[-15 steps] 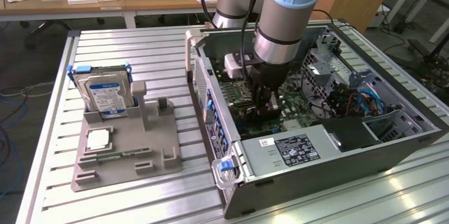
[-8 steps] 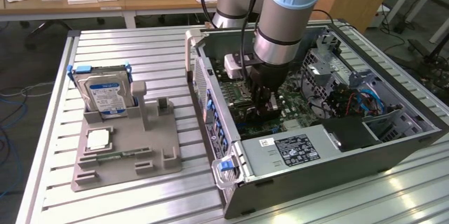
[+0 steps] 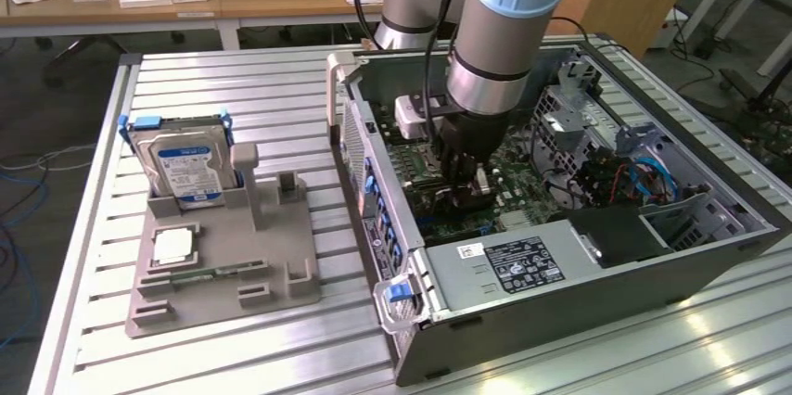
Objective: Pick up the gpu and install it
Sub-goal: 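Insert the gpu into the slot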
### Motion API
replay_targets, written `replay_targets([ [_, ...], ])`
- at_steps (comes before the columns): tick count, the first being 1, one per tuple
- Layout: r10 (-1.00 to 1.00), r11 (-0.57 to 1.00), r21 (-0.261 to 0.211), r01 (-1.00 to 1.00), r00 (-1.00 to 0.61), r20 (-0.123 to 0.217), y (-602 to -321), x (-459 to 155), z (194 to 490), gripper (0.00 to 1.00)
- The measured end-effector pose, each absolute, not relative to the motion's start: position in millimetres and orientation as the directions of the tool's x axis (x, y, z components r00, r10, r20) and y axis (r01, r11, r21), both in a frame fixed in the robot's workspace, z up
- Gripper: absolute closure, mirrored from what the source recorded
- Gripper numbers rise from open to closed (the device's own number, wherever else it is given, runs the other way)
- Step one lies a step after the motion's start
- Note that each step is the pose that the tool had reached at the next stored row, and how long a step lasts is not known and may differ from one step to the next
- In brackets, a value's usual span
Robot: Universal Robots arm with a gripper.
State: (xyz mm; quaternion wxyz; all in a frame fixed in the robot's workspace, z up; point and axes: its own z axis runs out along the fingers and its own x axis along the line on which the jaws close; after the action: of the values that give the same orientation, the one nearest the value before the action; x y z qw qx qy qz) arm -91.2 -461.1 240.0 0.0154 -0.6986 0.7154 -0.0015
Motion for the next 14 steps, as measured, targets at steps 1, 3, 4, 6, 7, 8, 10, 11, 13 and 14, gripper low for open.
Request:
replay_targets([
  [1,-1.000,0.024,-0.024,-0.999,-0.023,-0.020,-461.2,-91.2,240.1,0.67],
  [3,-1.000,0.024,-0.024,-0.999,-0.023,-0.020,-461.2,-91.2,240.1,0.55],
  [4,-1.000,0.024,-0.024,-0.999,-0.023,-0.020,-461.2,-91.2,240.1,0.49],
  [6,-1.000,0.024,-0.024,-0.999,-0.023,-0.020,-461.2,-91.2,240.1,0.43],
  [7,-1.000,0.024,-0.024,-0.999,-0.023,-0.020,-461.2,-91.2,240.1,0.37],
  [8,-1.000,0.024,-0.024,-0.999,-0.023,-0.020,-461.2,-91.2,240.1,0.37],
  [10,-1.000,0.024,-0.024,-0.999,-0.023,-0.020,-461.2,-91.2,240.1,0.31],
  [11,-1.000,0.024,-0.024,-0.999,-0.023,-0.020,-461.2,-91.2,240.1,0.31],
  [13,-1.000,0.024,-0.024,-0.999,-0.023,-0.020,-461.2,-91.2,240.2,0.31],
  [14,-1.000,0.024,-0.023,-0.999,-0.023,-0.019,-461.2,-91.2,240.8,0.31],
])
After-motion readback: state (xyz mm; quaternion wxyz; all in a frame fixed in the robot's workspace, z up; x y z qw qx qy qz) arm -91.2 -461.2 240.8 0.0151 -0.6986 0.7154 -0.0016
